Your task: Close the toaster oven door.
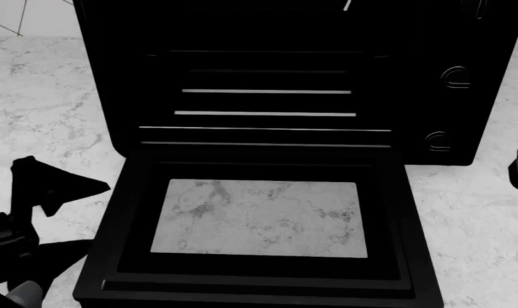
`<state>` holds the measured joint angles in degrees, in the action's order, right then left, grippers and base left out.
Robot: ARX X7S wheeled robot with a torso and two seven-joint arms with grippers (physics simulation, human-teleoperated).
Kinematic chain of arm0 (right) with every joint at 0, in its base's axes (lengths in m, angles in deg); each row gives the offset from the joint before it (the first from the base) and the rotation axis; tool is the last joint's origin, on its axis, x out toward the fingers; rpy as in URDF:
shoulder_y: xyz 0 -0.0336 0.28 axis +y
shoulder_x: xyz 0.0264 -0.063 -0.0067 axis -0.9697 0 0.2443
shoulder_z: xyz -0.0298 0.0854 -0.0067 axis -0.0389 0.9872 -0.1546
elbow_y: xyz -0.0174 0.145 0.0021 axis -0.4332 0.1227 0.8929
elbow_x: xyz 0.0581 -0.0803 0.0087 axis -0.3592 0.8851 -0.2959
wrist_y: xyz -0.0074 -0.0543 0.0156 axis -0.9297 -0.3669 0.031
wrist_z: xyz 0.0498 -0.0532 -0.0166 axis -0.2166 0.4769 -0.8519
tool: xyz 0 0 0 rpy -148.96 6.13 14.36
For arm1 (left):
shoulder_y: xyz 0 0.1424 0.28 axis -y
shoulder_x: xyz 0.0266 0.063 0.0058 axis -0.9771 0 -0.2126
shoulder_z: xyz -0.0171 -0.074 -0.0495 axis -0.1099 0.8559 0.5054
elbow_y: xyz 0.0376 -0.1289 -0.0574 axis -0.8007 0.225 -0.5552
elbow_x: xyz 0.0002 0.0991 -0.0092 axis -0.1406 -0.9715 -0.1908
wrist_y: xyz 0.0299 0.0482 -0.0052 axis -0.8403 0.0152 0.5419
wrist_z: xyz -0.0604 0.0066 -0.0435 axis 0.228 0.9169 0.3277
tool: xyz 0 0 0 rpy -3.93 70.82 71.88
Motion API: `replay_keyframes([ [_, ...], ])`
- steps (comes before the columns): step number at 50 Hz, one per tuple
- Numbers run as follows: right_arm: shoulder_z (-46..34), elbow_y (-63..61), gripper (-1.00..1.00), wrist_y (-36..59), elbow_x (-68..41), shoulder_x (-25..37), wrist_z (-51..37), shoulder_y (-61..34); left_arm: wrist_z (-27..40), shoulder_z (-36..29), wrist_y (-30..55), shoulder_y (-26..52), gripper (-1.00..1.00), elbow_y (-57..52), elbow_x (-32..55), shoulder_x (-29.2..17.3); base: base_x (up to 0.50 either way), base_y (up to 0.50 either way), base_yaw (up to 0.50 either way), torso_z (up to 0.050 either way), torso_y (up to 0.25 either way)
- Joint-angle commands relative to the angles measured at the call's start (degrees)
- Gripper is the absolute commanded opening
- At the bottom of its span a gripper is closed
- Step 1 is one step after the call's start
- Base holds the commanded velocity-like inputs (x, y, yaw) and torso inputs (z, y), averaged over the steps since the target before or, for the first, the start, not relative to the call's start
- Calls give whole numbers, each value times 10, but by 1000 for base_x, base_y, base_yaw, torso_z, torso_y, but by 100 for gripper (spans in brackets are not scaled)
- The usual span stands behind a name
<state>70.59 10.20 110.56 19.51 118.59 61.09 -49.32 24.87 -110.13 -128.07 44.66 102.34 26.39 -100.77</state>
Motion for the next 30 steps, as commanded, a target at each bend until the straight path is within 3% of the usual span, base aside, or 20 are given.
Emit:
replay_keyframes([
  [1,13,2,100,-16,-14,8,-10,18,6,-23,-45,26,100,1,-12,15,0,0,0,0,0],
  [16,19,1,100,-18,-48,23,-35,13,77,-22,-93,29,100,-15,16,19,0,0,0,0,0],
  [30,39,-1,100,-31,-83,41,-57,30,112,7,-64,5,100,-65,74,5,-2,0,0,0,1],
])
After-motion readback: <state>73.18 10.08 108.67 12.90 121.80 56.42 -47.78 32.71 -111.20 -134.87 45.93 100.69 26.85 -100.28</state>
